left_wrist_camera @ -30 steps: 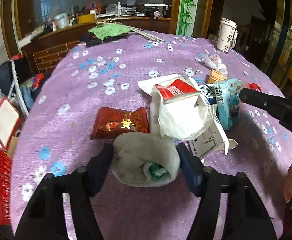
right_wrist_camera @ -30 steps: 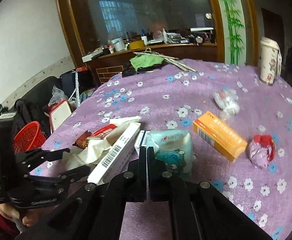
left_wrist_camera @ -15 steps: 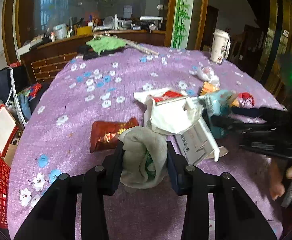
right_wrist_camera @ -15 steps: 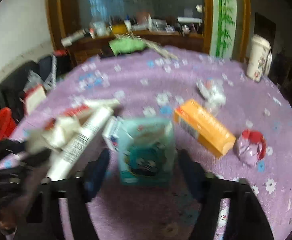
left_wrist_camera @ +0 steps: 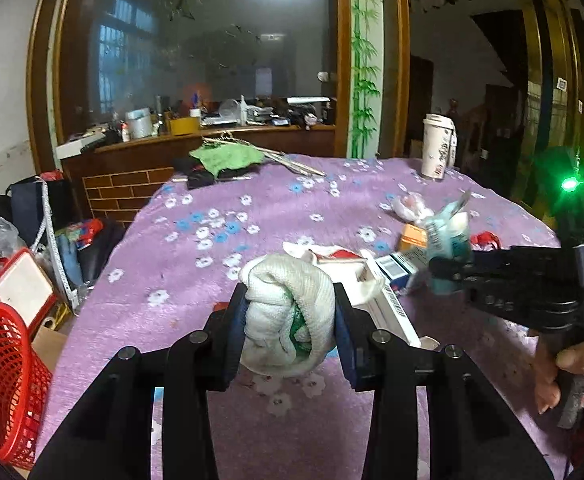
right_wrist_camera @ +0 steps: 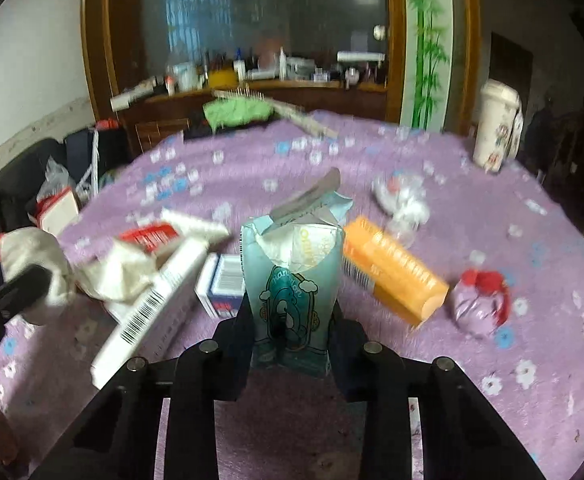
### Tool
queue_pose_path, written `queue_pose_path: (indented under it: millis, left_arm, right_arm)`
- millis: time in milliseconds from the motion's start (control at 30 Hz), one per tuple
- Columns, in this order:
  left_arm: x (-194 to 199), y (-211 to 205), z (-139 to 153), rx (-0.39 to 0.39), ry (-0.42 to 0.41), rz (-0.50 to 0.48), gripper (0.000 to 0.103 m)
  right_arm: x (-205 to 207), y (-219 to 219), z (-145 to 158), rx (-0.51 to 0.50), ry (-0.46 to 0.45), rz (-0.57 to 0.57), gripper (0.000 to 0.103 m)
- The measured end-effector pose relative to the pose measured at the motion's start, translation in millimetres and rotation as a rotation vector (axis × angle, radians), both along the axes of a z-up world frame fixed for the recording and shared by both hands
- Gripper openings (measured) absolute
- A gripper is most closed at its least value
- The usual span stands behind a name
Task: Collect trash
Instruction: 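Carry the cloth ball and tissue pack toward the red basket with both tools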
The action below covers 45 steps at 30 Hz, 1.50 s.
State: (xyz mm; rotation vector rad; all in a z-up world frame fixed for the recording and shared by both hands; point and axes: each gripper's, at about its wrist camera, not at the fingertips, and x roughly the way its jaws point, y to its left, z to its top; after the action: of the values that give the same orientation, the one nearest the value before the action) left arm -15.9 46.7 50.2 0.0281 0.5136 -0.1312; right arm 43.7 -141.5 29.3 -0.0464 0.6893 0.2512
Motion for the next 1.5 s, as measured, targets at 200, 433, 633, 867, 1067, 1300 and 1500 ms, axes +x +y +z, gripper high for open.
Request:
queue_pose_path:
  millis: [200, 433, 633, 867, 1067, 1300, 1500]
  left_arm:
    - [5.6, 2.1, -1.4, -0.001, 0.017, 0.016, 0.038]
    - [6.6, 3.7, -1.8, 0.0, 0.022, 0.018, 0.038]
    - [5.8, 3.7, -2.1, 0.003, 0.025, 0.021, 0.038]
    - [6.0, 4.0, -3.6, 0.002, 0.027, 0.022, 0.038]
    - [6.1, 3.8, -3.8, 0.003, 0.027, 0.017, 0.038]
    - [5.5, 5.1, -4.7, 0.002, 0.029, 0.016, 0.038]
    - [5.2, 4.8, -5.5, 0.007, 0.026, 0.018, 0.038]
  right_arm:
    - [-14.4, 11.7, 12.7, 0.019, -0.067, 0.06, 0.035]
    - [-16.5, 21.3, 9.1, 0.015, -0.048, 0.093, 0.035]
    - [-13.9, 19.5, 6.3, 0.003, -0.034, 0.076, 0.035]
    - [-12.0, 18.5, 3.9, -0.012, -0.023, 0.066, 0.035]
    - [-12.8, 18.8, 3.6, -0.03, -0.027, 0.059, 0.035]
    - [-14.9, 20.8, 4.1, -0.053, -0.041, 0.053, 0.035]
    - [-17.0, 21.1, 6.1, -0.059, -0.052, 0.047, 0.035]
